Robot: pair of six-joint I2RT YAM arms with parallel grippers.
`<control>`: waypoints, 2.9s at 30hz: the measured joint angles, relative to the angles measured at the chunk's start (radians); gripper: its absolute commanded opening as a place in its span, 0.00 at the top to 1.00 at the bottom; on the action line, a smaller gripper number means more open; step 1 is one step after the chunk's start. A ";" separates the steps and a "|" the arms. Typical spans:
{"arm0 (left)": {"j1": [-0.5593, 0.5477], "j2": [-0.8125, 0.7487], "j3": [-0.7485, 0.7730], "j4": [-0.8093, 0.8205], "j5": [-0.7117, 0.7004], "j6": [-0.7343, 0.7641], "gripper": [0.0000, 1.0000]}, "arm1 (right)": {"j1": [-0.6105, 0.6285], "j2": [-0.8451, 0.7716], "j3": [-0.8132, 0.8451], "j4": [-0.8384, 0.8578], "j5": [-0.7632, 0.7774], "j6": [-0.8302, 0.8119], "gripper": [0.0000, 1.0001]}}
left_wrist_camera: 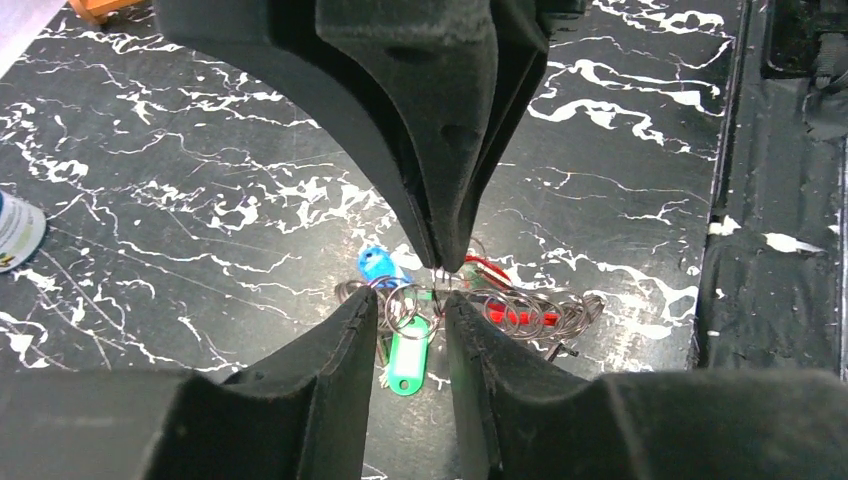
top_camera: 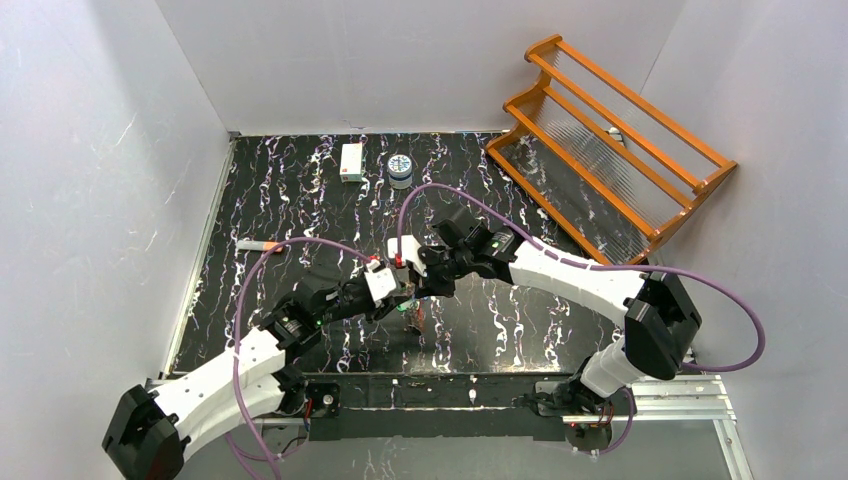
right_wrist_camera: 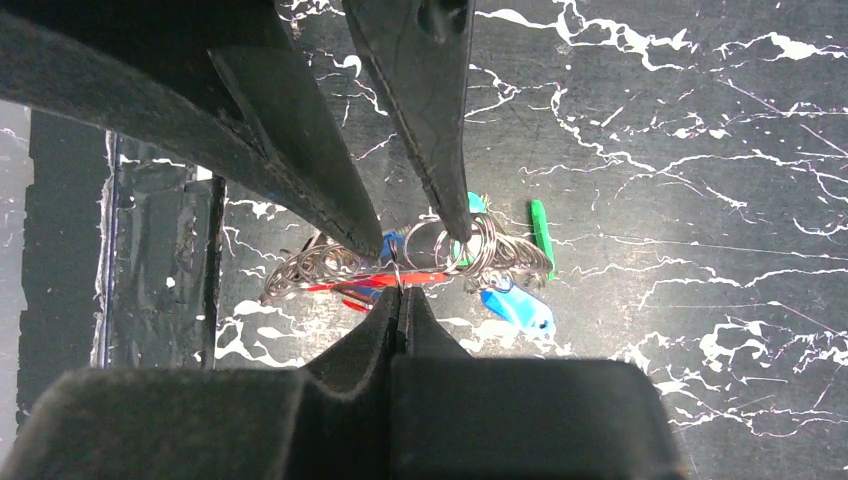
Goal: Put the keys on the keyring
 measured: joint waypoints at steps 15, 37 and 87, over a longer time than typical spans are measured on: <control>-0.002 0.081 -0.005 0.083 0.058 -0.028 1.00 | -0.002 0.000 0.000 0.007 -0.011 0.029 0.99; -0.002 -0.035 -0.205 0.365 -0.038 -0.224 1.00 | -0.157 -0.156 -0.204 0.381 -0.201 0.287 0.44; -0.002 0.041 -0.352 0.996 -0.080 -0.399 1.00 | -0.247 -0.046 -0.276 0.763 -0.512 0.739 0.73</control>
